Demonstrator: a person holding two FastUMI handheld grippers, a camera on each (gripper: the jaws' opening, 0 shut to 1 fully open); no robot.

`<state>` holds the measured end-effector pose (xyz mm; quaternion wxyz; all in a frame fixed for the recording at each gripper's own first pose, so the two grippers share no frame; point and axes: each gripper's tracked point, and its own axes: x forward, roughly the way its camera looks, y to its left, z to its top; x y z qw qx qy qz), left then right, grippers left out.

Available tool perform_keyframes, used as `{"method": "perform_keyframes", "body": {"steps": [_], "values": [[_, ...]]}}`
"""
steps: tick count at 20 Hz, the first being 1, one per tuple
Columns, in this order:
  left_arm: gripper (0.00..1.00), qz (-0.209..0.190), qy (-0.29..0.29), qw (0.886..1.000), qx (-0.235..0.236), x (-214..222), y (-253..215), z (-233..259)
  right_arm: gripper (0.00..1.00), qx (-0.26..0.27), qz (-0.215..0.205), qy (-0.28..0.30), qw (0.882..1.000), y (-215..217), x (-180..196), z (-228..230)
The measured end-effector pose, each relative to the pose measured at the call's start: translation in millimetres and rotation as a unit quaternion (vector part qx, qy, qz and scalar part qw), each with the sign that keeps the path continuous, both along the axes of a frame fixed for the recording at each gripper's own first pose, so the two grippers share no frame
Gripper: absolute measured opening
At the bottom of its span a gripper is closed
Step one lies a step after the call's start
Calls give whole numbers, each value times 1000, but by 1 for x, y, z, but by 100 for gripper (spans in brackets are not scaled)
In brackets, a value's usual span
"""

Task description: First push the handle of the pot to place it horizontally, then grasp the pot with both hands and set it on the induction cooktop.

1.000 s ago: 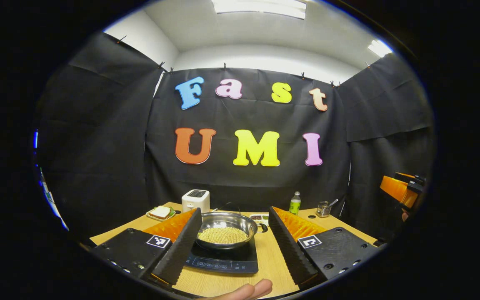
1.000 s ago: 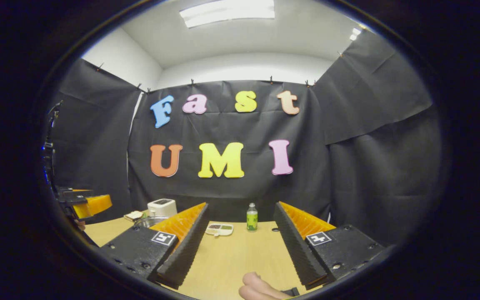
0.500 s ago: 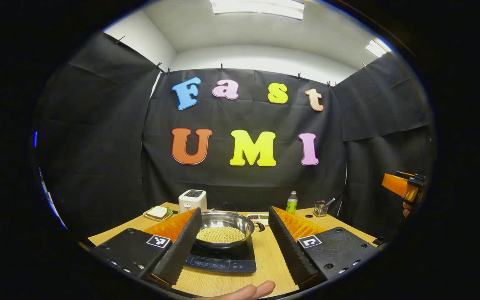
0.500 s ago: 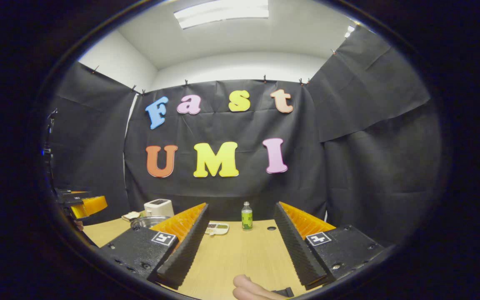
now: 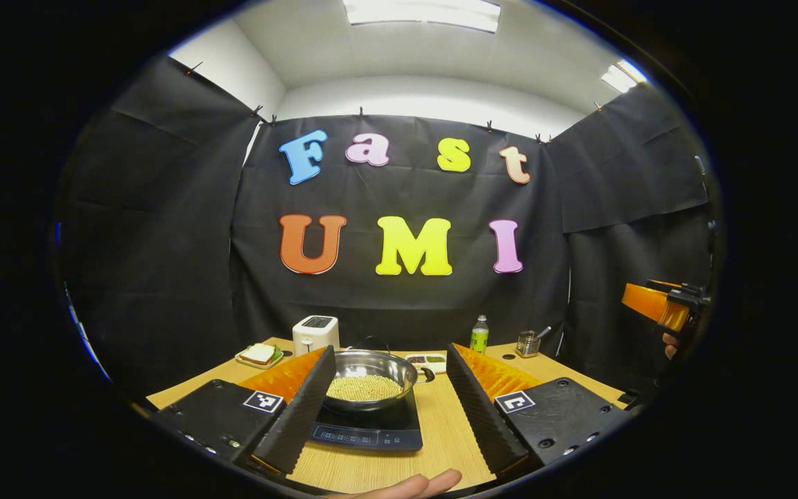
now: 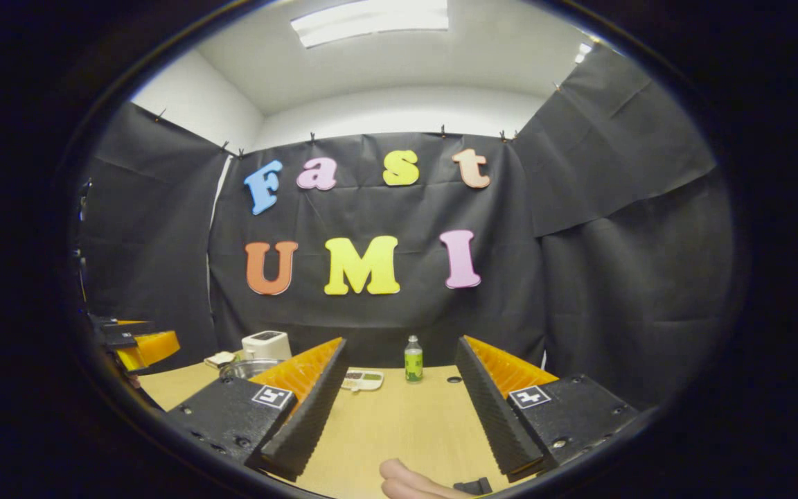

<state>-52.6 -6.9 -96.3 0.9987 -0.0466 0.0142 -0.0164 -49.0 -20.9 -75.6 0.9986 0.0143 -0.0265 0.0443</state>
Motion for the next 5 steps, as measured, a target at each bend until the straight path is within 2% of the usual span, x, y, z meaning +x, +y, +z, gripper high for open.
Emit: {"method": "perform_keyframes", "body": {"steps": [5], "values": [[95,4,-4,1000,-1,-1,7,-1,97,3,14,9,1000,9,6,-3]]}}
